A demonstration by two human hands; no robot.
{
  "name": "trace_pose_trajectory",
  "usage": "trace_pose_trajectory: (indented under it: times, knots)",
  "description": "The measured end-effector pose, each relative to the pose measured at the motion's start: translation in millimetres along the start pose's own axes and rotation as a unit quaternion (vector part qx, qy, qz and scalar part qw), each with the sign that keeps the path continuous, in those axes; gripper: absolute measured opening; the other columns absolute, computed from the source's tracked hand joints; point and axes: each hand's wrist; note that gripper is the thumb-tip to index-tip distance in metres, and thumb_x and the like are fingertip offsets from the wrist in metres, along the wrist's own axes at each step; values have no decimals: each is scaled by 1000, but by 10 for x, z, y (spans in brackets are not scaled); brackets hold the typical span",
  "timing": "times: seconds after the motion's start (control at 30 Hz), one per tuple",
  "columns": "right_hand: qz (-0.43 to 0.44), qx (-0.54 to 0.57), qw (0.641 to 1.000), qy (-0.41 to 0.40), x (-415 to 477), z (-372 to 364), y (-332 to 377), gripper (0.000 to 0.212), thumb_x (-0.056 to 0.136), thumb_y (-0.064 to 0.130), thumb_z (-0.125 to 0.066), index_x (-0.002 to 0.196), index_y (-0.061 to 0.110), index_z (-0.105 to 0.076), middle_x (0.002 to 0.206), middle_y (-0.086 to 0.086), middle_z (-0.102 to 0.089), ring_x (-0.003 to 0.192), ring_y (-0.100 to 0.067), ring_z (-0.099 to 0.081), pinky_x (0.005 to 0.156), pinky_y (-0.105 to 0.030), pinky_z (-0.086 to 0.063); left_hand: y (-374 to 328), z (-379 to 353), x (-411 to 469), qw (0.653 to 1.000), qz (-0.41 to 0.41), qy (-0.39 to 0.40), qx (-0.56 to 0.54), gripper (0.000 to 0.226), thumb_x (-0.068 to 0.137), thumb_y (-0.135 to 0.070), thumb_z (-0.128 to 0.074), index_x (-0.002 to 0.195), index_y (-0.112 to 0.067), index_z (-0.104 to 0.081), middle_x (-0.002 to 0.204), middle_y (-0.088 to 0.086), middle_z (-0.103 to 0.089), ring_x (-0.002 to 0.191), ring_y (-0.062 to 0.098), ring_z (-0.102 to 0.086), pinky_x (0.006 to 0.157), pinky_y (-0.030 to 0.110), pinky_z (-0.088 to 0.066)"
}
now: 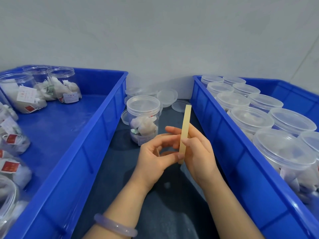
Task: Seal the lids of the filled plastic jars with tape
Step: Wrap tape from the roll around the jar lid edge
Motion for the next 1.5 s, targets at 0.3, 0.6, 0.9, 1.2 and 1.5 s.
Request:
trace_pose_trajectory:
  times: [0.3,0.6,0.9,1.2,1.5]
  knots:
    - [-16,20,1000,4,-11,-8,28,46,62,4,-37,99,11,-65,111,-13,-67,97,-40,-60,76,-53,-50,2,5,-5,1000,-11,9,2,45,66,22,-69,87,-17,-74,93,-1,-71,87,11,-65,70,22,-54]
    - [-22,49,998,15,-22,-5,53,51,63,-7,-36,84,21,-73,100,-6,-71,88,-24,-67,71,-51,-50,-5,0,-10,1000,-10,12,26,42,68,23,-67,92,-11,-71,97,2,-71,94,15,-67,76,27,-55]
    - [-25,24,999,-10,-14,-43,32,40,58,3,-41,78,19,-70,85,-1,-68,79,-22,-65,61,-39,-52,-19,-20,-18,1000,-8,2,18,52,68,24,-66,84,-24,-75,93,-2,-72,90,10,-68,73,24,-55]
    - [-35,33,999,-5,-14,-56,73,39,63,9,-41,76,24,-74,84,-1,-69,80,-23,-64,67,-46,-46,-30,-20,-14,1000,-5,-2,19,52,70,24,-65,86,-24,-75,93,-3,-72,89,10,-67,70,22,-54]
    - [-9,-25,1000,-11,-6,-35,1,42,65,8,-42,92,28,-67,102,2,-69,96,-34,-64,77,-49,-52,-61,-26,-29,1000,-4,1,28,49,73,18,-67,86,-28,-75,95,-3,-72,92,11,-67,72,22,-54]
Point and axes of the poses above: each hand's wrist, its own x-axis towards the middle knuckle, its own z-axis out of the back of the hand, y = z × x
